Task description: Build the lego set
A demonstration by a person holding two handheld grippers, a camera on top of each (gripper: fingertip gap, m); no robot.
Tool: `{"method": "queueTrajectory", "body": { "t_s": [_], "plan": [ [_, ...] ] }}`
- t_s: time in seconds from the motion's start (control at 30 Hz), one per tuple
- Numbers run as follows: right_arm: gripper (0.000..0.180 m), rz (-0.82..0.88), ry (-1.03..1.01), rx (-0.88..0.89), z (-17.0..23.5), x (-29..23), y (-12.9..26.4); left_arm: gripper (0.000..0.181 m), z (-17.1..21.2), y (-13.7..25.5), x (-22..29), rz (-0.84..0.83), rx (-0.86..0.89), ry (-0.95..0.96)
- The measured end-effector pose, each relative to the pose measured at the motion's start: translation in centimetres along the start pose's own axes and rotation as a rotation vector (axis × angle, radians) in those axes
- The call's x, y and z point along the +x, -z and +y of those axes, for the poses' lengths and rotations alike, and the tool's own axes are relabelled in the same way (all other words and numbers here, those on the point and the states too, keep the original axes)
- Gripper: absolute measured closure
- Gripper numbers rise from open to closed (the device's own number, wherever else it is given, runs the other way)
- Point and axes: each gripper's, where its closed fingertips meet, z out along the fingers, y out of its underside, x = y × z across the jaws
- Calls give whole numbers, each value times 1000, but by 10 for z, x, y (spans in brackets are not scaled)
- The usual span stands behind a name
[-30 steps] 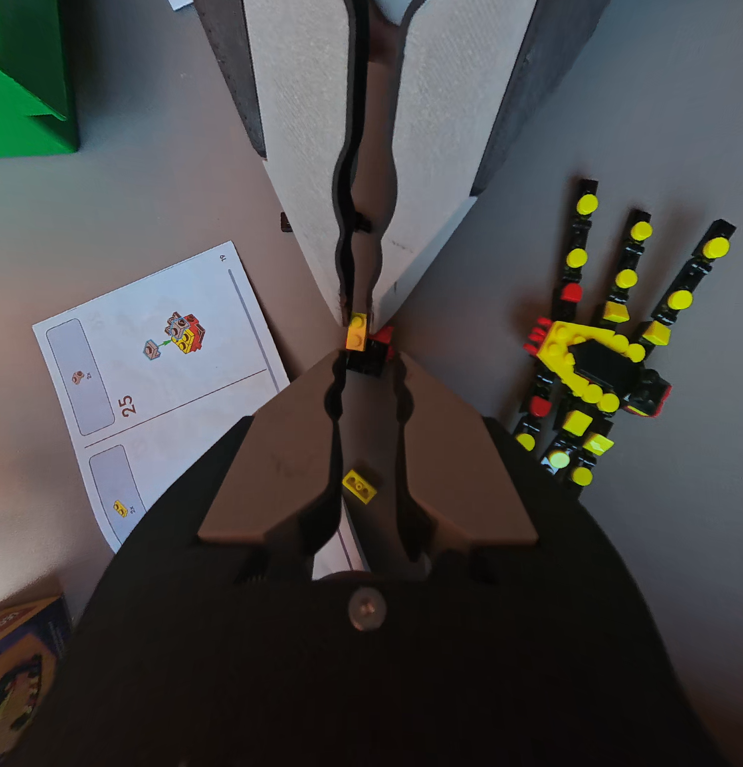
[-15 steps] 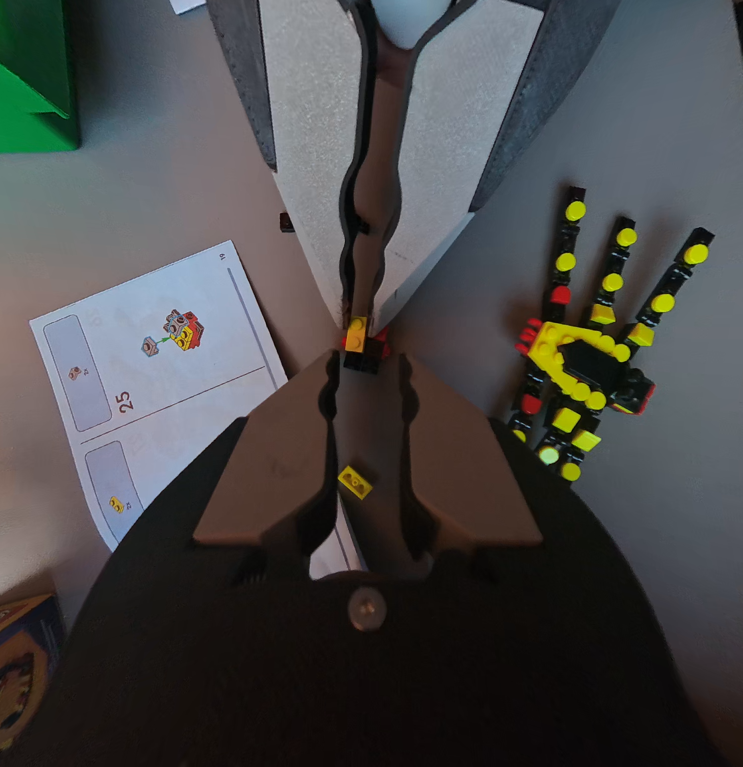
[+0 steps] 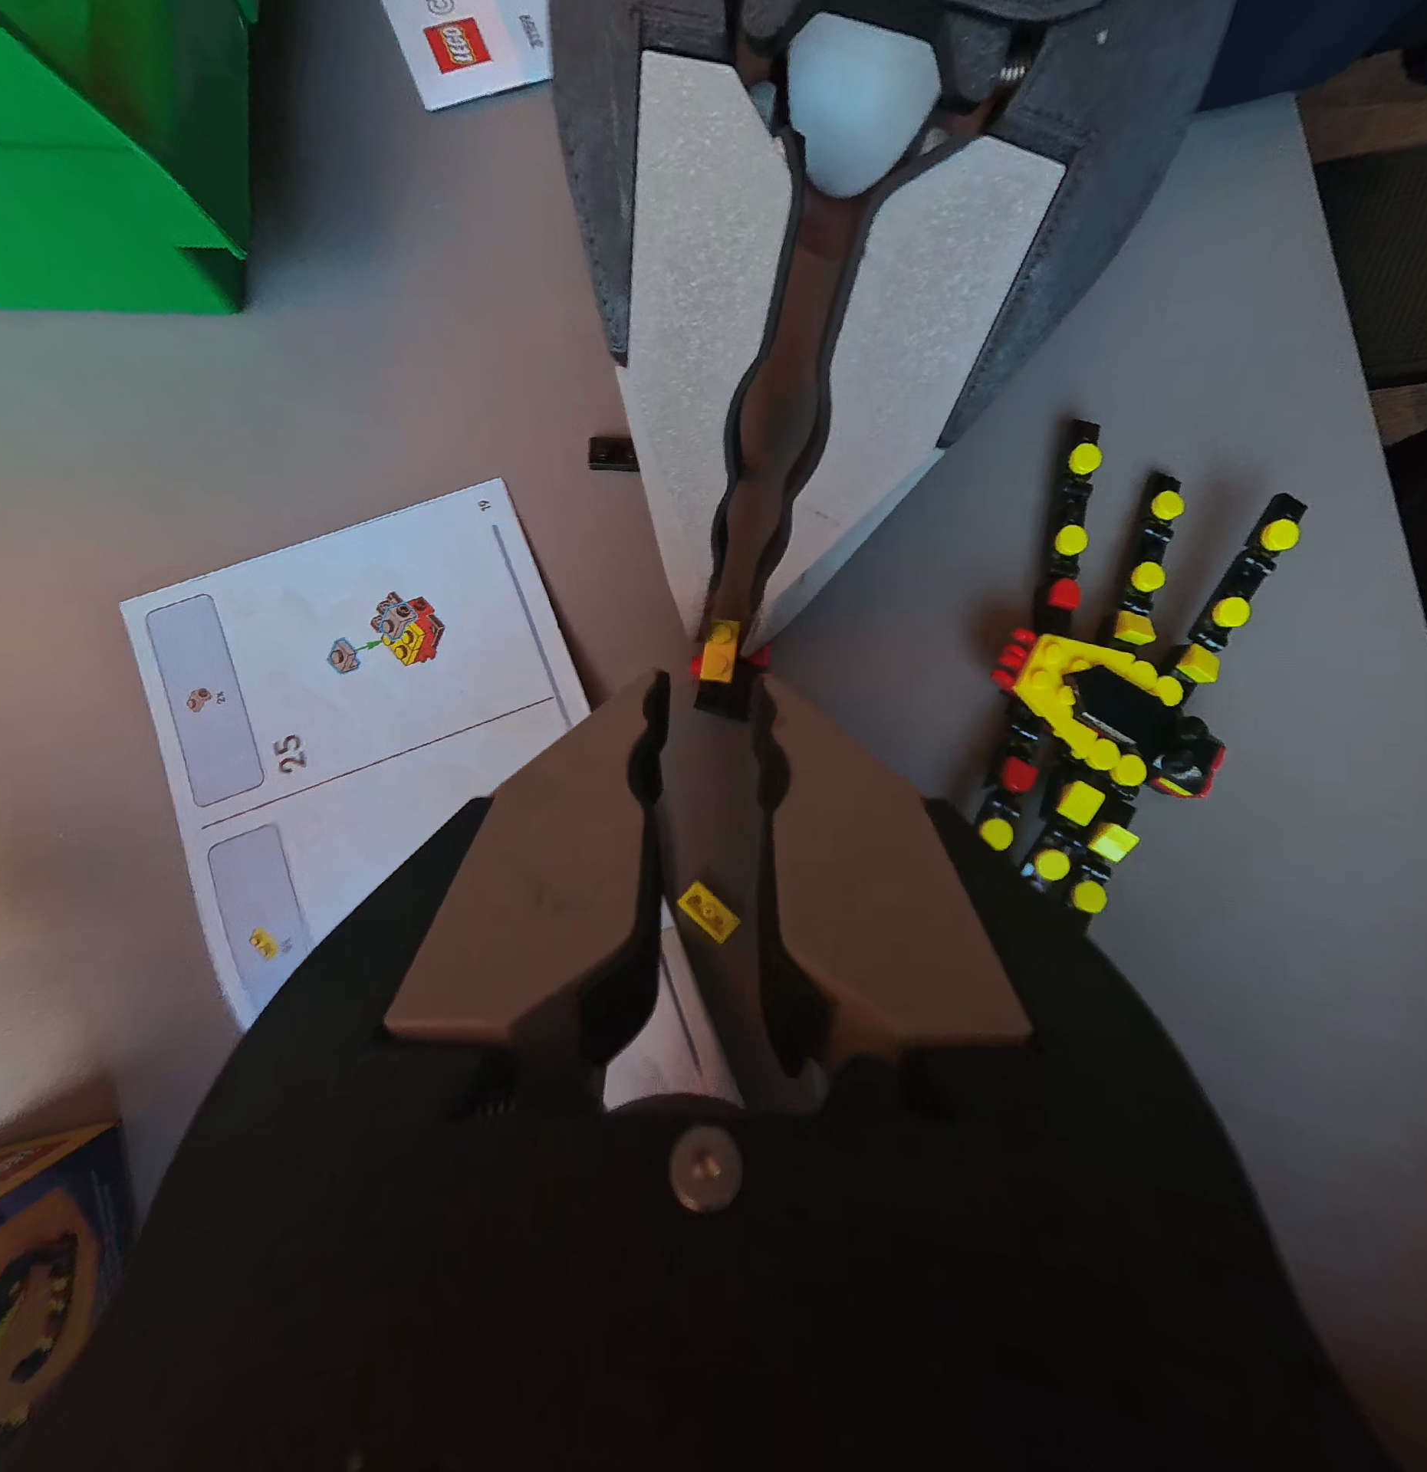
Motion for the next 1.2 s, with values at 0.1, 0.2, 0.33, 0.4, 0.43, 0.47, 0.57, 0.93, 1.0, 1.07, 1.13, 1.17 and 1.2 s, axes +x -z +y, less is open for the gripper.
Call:
{"method": "queueTrajectory", "body": {
  "t_s": [0.1, 0.2, 0.33, 0.4, 0.43, 0.47, 0.57, 0.93, 1.0, 1.07, 1.13, 1.17, 1.2],
  "plan": [
    [175, 3, 3, -2, 0, 0, 0, 166, -10, 26, -11, -24, 83, 40],
    [175, 0, 5, -1, 0, -1, 0, 175, -16, 61, -35, -120, 157, 104],
    [175, -3, 3, 2, -1, -1, -1, 178, -10, 91, -57, -243, 168, 166],
    [175, -3, 3, 1, -1, -1, -1, 178, -10, 101, -61, -270, 185, 187],
    [175, -1, 4, 0, -1, -1, -1, 178, -11, 105, -62, -273, 196, 194],
    [175, 0, 5, 0, 0, -1, -1, 178, -11, 107, -63, -281, 197, 204],
    [175, -1, 4, 0, 0, 0, -1, 178, -6, 112, -68, -328, 170, 219],
    [175, 5, 13, -2, 0, 0, -1, 178, 2, 106, -67, -360, 84, 200],
    [175, 4, 12, -1, 0, -1, -1, 178, 1, 103, -64, -342, 87, 200],
    [175, 1, 8, 0, 0, -1, -1, 178, -3, 95, -57, -300, 92, 179],
    [175, -3, 4, 2, -1, -1, -1, 180, -9, 77, -46, -241, 96, 150],
    [175, -4, 3, 2, -1, -1, -1, 180, -7, 65, -40, -205, 71, 138],
    [175, -2, 5, 2, -1, -1, -1, 179, -5, 53, -35, -178, 37, 124]
  ]
}}
